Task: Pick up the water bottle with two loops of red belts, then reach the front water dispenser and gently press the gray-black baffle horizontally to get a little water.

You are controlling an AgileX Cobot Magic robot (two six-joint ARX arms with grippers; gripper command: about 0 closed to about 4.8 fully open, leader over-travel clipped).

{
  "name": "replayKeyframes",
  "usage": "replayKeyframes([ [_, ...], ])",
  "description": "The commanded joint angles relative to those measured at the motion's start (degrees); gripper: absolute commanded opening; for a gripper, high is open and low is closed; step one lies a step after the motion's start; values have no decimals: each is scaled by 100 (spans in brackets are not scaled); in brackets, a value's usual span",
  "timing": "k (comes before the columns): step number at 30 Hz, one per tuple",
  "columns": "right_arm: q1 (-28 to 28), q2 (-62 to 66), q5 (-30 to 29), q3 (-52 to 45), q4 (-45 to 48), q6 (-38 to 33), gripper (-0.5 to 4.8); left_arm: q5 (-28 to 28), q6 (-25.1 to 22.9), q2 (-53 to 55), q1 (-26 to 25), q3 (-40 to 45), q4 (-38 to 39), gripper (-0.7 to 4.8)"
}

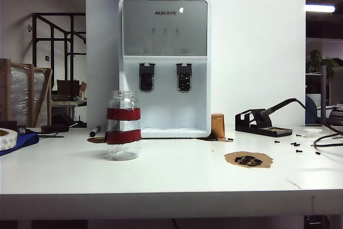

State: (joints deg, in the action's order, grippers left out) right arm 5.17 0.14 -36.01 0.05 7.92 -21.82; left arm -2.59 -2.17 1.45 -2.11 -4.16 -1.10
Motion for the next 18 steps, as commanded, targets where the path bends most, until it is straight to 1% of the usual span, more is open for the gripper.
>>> replayKeyframes([
  [1,4,0,7,236,374,-181,-2,-160,72,442,-9,-752,-203,-4],
  [3,4,2,122,450,509,-177,-2,-164,363,933,-7,-1255,-214,-4],
  [6,4,7,466,813,389,-199,-2,-157,894,1956,-7,-2026,-251,-4],
  [8,4,20,494,1058,20,-188,-2,-155,1158,3095,-7,-2634,-568,-4],
  [11,4,81,256,1281,-472,-179,-2,-192,1161,4507,68,-3147,-1421,-4],
  [13,4,138,68,1342,-579,-175,-2,-190,1110,5497,269,-3388,-2094,-4],
  [15,4,262,-68,1427,-588,-170,-2,-192,920,6352,431,-3565,-2575,-4],
  [17,4,470,-173,1604,-621,-173,-2,-273,603,7184,501,-3687,-2981,1],
  [18,4,599,-164,1757,-695,-168,-2,-326,450,7587,540,-3718,-3198,78],
])
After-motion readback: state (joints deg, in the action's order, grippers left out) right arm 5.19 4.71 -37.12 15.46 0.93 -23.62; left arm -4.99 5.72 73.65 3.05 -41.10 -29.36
